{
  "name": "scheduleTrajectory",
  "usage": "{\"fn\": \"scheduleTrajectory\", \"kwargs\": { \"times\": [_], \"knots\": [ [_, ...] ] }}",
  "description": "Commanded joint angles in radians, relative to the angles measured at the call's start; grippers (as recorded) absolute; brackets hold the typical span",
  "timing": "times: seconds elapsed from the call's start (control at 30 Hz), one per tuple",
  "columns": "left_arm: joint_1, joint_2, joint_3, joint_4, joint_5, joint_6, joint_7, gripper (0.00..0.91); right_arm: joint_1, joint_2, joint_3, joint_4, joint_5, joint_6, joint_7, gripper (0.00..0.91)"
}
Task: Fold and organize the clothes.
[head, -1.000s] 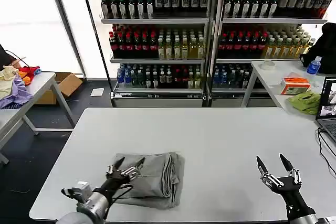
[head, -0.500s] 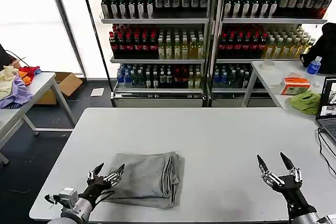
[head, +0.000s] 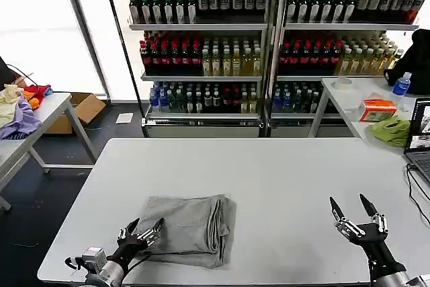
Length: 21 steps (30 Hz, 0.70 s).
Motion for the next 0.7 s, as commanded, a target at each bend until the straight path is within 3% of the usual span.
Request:
{"fn": "scheduleTrajectory", "kwargs": {
  "times": [0.03, 0.07, 0.1, 0.17, 0.2, 0.3, 0.7],
  "knots": [
    [0.002, -0.023, 0.003, 0.020, -0.004, 0.005, 0.006, 0.605, -0.002, 0.001, 0.006, 0.014, 0.004, -0.002, 0.000, 0.907],
    [0.004, -0.026, 0.003, 0.016, -0.005, 0.007, 0.006, 0.564, -0.002, 0.001, 0.006, 0.014, 0.004, -0.002, -0.001, 0.907],
    [0.005, -0.028, 0.006, 0.010, -0.006, 0.007, 0.004, 0.464, -0.002, 0.002, 0.006, 0.013, 0.004, -0.002, -0.001, 0.907],
    [0.007, -0.034, 0.011, -0.003, -0.005, 0.006, -0.002, 0.151, -0.001, 0.003, 0.004, 0.013, 0.004, -0.002, -0.001, 0.907],
    [0.007, -0.038, 0.014, -0.011, -0.005, 0.007, -0.003, 0.060, -0.001, 0.004, 0.003, 0.013, 0.004, -0.002, -0.001, 0.907],
    [0.005, -0.050, 0.022, -0.031, -0.005, 0.006, -0.013, 0.000, 0.000, 0.003, 0.003, 0.013, 0.004, -0.002, -0.001, 0.907],
    [-0.004, -0.102, -0.017, -0.053, -0.101, 0.017, -0.051, 0.000, 0.002, 0.001, 0.006, 0.012, 0.011, -0.001, 0.001, 0.907]
  ]
}}
